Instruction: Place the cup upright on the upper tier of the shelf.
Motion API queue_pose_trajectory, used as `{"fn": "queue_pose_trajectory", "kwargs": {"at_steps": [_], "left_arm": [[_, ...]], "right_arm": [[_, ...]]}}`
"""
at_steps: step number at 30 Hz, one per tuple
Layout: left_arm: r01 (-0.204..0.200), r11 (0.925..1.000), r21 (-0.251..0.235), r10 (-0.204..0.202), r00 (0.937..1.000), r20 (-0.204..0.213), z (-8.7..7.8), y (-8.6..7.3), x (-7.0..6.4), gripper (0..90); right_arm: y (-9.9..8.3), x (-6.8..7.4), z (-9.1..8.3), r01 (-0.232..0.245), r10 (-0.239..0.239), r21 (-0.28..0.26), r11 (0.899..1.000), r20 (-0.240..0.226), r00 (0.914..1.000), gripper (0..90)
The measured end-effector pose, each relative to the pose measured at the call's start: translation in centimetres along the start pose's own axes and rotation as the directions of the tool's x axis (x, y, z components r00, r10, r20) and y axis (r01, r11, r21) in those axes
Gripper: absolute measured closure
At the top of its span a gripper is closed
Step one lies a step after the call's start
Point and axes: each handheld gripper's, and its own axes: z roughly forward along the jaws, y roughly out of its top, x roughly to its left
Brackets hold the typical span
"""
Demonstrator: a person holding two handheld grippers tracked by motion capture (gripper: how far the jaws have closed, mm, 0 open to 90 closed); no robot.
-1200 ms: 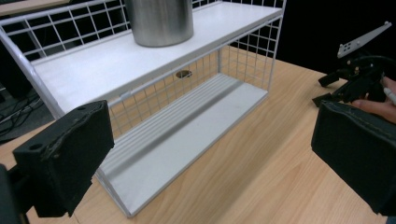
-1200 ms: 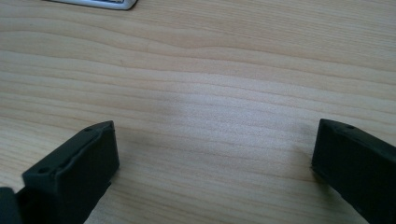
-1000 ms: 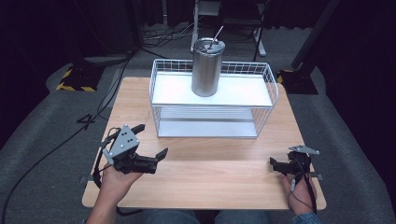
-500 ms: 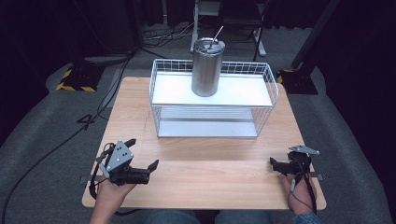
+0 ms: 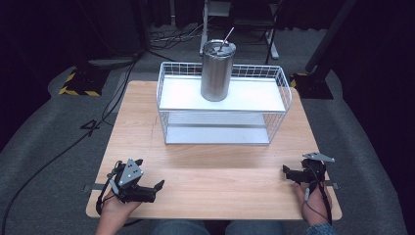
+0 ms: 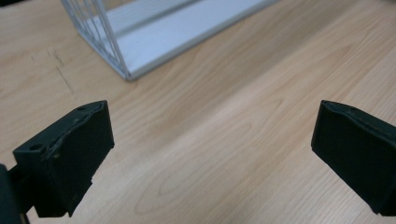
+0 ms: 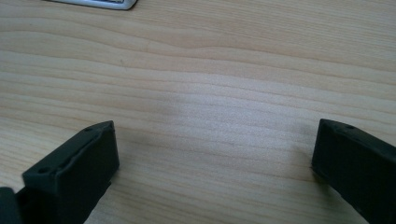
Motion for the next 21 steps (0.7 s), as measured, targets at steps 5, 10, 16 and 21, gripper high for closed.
{"fn": "queue_pose_trajectory", "kwargs": {"at_steps": [5, 10, 16, 21], "left_arm": [[0.035, 0.9985, 0.043, -0.036, 0.9993, 0.01, 1.0, -1.4, 0.3, 0.0], [0.057, 0.9901, 0.129, -0.059, 0.9982, 0.012, 2.1, -2.5, 0.8, 0.0], [0.069, 0.9762, 0.205, -0.072, 0.9974, 0.005, 3.0, -3.4, 0.9, 0.0], [0.067, 0.9697, 0.235, -0.071, 0.9974, 0.01, 3.4, -3.7, 0.7, 0.0]], "right_arm": [[0.0, 0.0, 0.0, 0.0, 0.0, 0.0, 1.0, 0.0, 1.0, 0.7], [0.0, 0.0, 0.0, 0.0, 0.0, 0.0, 1.0, 0.0, 1.0, 0.7], [0.0, 0.0, 0.0, 0.0, 0.0, 0.0, 1.0, 0.0, 1.0, 0.7], [0.0, 0.0, 0.0, 0.0, 0.0, 0.0, 1.0, 0.0, 1.0, 0.7]]}}
